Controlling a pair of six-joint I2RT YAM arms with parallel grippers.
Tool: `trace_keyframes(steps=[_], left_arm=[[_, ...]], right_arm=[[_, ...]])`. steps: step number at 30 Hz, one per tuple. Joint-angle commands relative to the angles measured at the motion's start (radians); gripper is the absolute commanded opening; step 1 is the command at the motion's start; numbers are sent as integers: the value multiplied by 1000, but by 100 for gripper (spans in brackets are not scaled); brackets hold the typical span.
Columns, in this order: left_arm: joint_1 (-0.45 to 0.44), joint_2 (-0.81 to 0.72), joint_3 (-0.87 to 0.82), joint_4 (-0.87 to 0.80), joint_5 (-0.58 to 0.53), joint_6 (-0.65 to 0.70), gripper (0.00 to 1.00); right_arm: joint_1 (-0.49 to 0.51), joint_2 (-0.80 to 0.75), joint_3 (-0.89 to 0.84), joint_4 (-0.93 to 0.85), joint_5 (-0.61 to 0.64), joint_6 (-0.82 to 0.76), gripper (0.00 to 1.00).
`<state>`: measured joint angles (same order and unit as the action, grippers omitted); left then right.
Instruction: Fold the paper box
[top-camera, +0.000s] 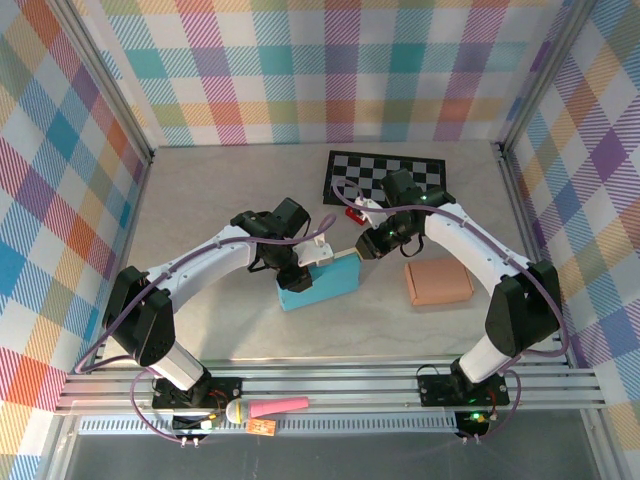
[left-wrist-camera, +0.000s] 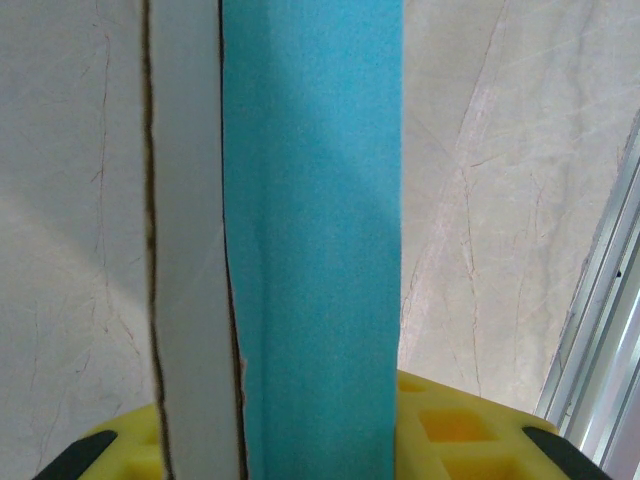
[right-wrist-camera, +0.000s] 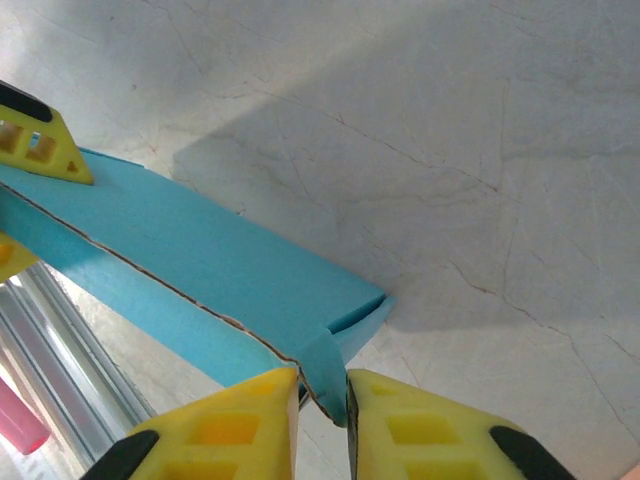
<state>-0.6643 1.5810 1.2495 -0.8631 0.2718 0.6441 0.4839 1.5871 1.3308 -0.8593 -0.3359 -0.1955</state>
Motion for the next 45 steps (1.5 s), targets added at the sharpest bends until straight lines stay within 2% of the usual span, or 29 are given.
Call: trace_keyframes(steps=[1,7,19,31,45], left_arm=[[6,5,23,-14,23,0,31],[6,7,25,-16,24,-1,31],[6,16,36,-13,23,-17,30],[6,39,48,11,-21,-72,30],[12,27,23,51,-49,-87,35]], right_arm=[[13,-20,23,-24,25,2,19],[24,-15,40,-29,44,5,16],[55,-16,62,-46,71,36,0],[124,-24,48,-38,125,303,0],[152,-112,-133,139,173,276,0]])
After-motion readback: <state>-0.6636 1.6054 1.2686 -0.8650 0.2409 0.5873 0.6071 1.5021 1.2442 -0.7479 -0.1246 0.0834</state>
